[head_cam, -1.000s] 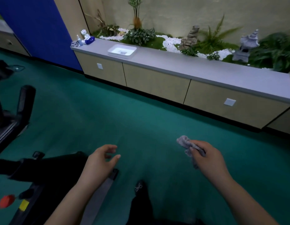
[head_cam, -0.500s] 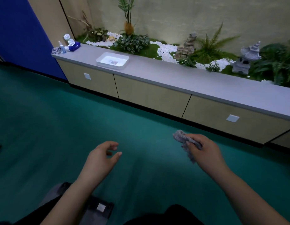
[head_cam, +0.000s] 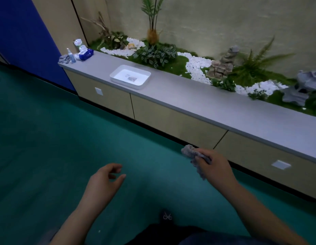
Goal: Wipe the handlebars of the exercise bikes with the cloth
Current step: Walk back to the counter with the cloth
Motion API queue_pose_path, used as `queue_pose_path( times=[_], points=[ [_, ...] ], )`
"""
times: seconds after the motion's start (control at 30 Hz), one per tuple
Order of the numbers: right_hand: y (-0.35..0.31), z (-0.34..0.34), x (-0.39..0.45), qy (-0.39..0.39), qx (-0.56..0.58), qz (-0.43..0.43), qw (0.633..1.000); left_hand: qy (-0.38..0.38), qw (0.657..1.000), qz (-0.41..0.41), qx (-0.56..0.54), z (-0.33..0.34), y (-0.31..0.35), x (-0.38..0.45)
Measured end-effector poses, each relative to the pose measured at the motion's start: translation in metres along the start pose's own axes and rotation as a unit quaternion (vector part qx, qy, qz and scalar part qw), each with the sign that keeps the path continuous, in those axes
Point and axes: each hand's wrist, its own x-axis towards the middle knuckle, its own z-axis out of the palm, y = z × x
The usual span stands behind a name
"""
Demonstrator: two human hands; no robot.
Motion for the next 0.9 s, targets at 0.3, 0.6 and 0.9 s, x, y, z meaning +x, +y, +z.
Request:
queue_pose_path(
  times=[0.3,0.6,0.9],
  points=[
    [-0.07,0.038,0.167,-0.071,-0.035,-0.055,0.995,0.07,0.997,-0.03,-0.022,-0.043,0.007,0.132],
    [-0.137,0.132,0.281,-0.085,0.001,-0.035,0.996,0.05,0.997,-0.058,-0.022,-0.1,-0.053,0.269],
    [-0.21,0.199,0.385,-0.019,-0.009,-0.004,1.0,0.002,1.0,-0.01,0.015,-0.181,-0.077,0.436]
  ],
)
